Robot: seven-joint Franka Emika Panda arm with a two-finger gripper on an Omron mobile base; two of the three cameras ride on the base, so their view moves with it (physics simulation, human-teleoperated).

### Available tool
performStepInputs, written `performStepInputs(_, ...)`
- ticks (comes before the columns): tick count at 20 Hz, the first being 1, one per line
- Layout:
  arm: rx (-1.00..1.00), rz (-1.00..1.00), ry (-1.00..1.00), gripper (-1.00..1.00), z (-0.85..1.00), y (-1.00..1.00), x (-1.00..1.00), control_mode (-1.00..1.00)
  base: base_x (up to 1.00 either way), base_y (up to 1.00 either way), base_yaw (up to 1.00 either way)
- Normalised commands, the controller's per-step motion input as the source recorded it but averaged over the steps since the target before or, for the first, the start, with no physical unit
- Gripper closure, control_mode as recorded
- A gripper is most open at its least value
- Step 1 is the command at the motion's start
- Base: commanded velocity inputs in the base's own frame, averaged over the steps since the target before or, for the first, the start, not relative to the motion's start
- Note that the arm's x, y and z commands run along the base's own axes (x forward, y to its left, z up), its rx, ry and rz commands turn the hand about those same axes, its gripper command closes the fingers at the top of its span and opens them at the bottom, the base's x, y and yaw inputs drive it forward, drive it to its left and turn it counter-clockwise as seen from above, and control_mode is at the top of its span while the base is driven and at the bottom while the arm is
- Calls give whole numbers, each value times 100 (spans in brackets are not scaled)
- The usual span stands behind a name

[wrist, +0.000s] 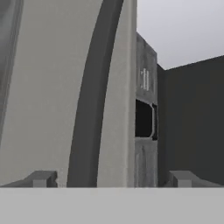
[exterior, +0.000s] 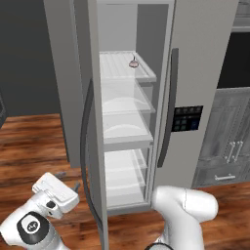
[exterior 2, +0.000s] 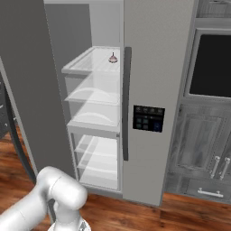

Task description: There's a chicken drumstick in the fridge that needs to be moved to the freezer for freezing. Pick up the chicken drumstick from the fridge, place it on any shelf in the freezer, and close the fridge and freezer doors when done.

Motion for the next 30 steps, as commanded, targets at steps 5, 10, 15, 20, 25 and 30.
performStepInputs(5, -26, -12, 25, -100, -7, 42, -1, -100, 0, 0, 0)
performStepInputs(10, -5, 0, 16, -100, -51, -18, 22, -100, 0, 0, 0)
performStepInputs(15, 0, 0, 9, -100, -21, -27, 23, -100, 0, 0, 0)
performStepInputs(20, 0, 0, 0, -100, -13, -19, 36, -100, 0, 0, 0)
performStepInputs(25, 0, 1, 4, -100, -15, -24, 46, -100, 0, 0, 0)
performStepInputs(30, 0, 0, 3, -100, -7, -10, 39, -100, 0, 0, 0)
